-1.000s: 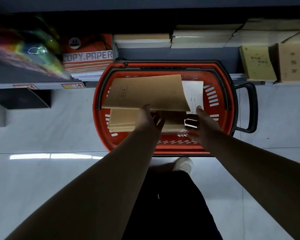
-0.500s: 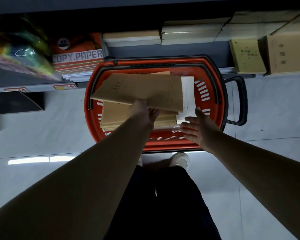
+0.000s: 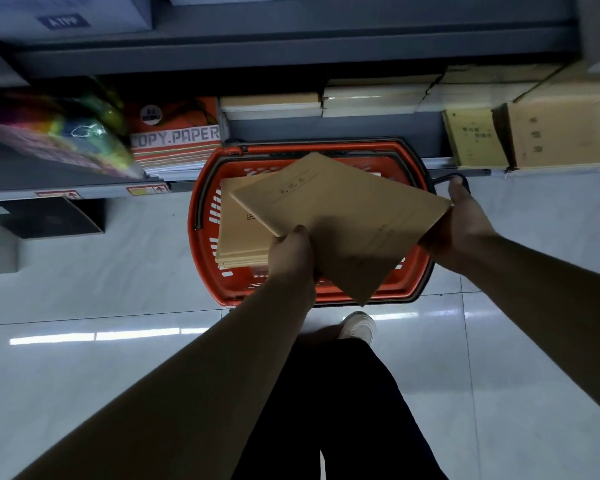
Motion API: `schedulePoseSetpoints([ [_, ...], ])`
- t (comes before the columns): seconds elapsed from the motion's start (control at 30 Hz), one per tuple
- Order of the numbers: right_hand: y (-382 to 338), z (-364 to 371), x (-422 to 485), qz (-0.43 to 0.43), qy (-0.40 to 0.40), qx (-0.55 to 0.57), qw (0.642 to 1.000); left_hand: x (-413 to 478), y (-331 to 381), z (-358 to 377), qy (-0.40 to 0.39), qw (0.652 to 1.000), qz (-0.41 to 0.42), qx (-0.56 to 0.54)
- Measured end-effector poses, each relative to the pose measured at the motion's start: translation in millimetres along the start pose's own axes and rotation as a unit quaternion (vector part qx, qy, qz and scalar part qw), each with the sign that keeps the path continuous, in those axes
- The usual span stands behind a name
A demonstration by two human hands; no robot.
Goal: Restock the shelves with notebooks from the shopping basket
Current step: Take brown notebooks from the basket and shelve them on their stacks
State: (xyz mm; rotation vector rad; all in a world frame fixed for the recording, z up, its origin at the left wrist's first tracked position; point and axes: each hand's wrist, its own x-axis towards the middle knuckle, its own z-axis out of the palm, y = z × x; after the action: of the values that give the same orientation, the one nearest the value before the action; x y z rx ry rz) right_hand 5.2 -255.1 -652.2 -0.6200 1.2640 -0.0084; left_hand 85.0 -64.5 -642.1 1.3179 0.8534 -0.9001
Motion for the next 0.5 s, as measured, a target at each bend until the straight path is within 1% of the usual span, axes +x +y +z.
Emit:
schedulePoseSetpoints([
  [0.2,-21.3,-12.5,-34.9,-0.040,0.022,-0.064,0.997,-24.8,25.5,-1.6,-0.030,0.996,0.042,0.066],
  [0.33,-25.1,-27.6,-67.9,-0.074,0.014,-0.141,0.987,-50.4,43.7,-0.2,-0.054,0.992,0.065,0.092],
  [0.5,-33.7,-26.8,-124.8,-0.112,-0.018,-0.139,0.984,-101.2,80.6,5.8,-0.101,0.987,0.073,0.106],
])
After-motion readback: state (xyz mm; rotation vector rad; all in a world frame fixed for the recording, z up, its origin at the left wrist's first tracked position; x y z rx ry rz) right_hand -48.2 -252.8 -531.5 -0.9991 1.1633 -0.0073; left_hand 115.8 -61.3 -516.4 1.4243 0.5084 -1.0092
